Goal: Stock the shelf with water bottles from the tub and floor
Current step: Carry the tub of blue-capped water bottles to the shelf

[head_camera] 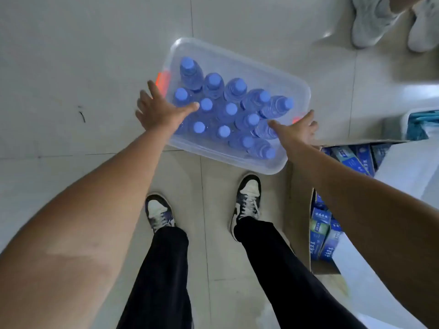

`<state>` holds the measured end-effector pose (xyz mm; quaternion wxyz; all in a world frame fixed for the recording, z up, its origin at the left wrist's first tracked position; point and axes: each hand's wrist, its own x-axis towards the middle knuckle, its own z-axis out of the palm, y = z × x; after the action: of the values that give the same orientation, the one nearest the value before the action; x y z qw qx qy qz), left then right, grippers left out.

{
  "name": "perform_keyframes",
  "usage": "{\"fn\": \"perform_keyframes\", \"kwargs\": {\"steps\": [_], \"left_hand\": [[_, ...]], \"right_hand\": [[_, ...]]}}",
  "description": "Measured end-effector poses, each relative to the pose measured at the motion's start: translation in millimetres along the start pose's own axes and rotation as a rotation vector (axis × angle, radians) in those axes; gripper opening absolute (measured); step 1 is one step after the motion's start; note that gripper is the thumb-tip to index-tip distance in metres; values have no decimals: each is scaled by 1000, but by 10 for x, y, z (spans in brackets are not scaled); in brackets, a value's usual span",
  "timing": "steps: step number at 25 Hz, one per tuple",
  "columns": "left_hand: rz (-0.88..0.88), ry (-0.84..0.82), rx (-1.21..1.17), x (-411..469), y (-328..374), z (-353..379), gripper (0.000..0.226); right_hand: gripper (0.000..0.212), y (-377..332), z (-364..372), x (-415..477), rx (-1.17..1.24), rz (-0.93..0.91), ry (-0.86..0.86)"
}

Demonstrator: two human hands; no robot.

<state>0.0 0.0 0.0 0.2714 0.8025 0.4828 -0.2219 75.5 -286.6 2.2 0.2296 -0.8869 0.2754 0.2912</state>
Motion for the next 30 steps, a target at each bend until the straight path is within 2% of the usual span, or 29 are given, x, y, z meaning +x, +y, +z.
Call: {"fn": "perform_keyframes", "kwargs": {"steps": [4,7,12,17,22,25,30], "left_hand": [[-15,-49,-103,353,58,84,121],[7,11,-103,438,53,161,109],[28,-15,-228,599,25,82,101],[4,-31,-160,650,39,96,91],[85,18,15,611,-1,-89,76],[112,13,40,600,-64,-51,63],[95,78,20,534,-34,44,73]], "right_hand": [[101,155,168,233,182,70,-8],[92,249,210,322,218,16,19],[81,431,123,328,372,-69,-111],[80,413,5,328,288,-101,-190],[61,382,-11,325,292,-111,-165],[57,411,-17,329,247,-114,-147],[66,428,-9,291,118,-153,-44]]}}
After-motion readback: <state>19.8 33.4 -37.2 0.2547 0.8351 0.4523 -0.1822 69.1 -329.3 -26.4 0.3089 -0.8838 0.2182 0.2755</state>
